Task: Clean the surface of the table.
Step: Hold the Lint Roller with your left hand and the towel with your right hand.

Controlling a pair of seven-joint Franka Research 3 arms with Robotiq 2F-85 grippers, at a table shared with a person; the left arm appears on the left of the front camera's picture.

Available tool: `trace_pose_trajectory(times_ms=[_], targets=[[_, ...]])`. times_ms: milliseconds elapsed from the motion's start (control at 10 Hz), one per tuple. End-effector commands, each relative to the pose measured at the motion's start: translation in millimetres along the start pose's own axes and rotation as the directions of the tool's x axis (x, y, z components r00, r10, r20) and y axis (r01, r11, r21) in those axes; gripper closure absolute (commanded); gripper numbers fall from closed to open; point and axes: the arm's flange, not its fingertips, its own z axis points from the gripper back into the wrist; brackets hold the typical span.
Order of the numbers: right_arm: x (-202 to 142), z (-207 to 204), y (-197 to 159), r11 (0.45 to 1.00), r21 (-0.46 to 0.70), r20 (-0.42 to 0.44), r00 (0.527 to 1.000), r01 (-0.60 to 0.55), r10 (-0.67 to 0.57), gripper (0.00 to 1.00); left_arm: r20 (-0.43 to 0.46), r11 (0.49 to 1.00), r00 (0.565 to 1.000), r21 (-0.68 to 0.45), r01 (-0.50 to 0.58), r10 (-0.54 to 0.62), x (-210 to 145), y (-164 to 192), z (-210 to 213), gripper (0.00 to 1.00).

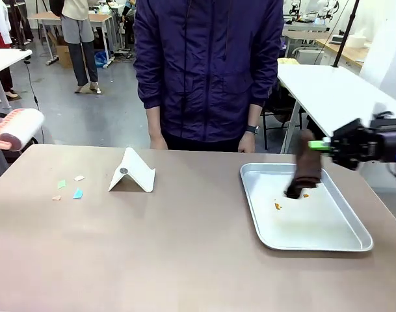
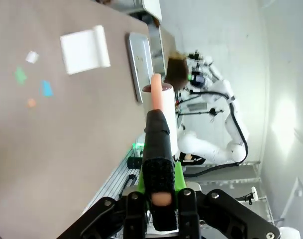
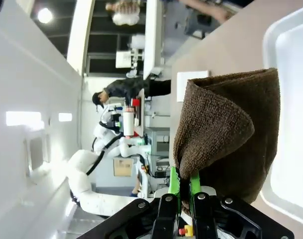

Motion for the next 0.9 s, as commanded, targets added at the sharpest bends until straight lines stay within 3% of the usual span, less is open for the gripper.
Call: trace_pose_trajectory(times_ms=[0, 100, 300, 500, 600, 700, 800], targets=[[-33.2, 49.7, -21.5, 0.999, 0.032, -0.016, 0.999, 0.031, -0.031, 1.00, 0.047, 0.998, 0.998, -0.053, 0.032, -0.030, 1.2, 22.9, 29.6, 1.00], [-27.4, 77.6, -39.7, 0.998, 0.039, 0.074, 0.996, 0.051, -0.054, 1.00, 0.118, 0.995, 0.993, -0.095, 0.011, 0.001, -6.5, 44.2, 50.1, 1.00], [-27.5, 108.2, -65.9, 0.997, 0.071, 0.132, 0.990, 0.033, -0.042, 1.00, 0.217, 0.983, 0.973, -0.182, -0.035, 0.075, -10.4, 72.8, 66.0, 1.00], [-28.1, 114.7, -80.8, 0.997, -0.002, 0.225, 0.971, 0.081, -0.079, 1.00, 0.216, 0.986, 0.974, -0.162, -0.035, 0.070, -3.3, 85.4, 63.2, 1.00], [-31.0, 103.6, -82.3, 0.994, -0.095, 0.296, 0.955, 0.049, -0.019, 1.00, 0.210, 0.989, 0.975, -0.139, -0.041, 0.070, -21.3, 91.7, 66.3, 1.00], [-18.5, 129.6, -78.2, 0.995, 0.031, 0.184, 0.978, 0.096, -0.101, 1.00, 0.210, 0.989, 0.975, -0.139, -0.041, 0.070, -21.3, 91.7, 66.3, 1.00], [-18.5, 129.6, -78.2, 0.995, 0.031, 0.184, 0.978, 0.096, -0.101, 1.00, 0.210, 0.989, 0.975, -0.139, -0.041, 0.070, -21.3, 91.7, 66.3, 1.00]])
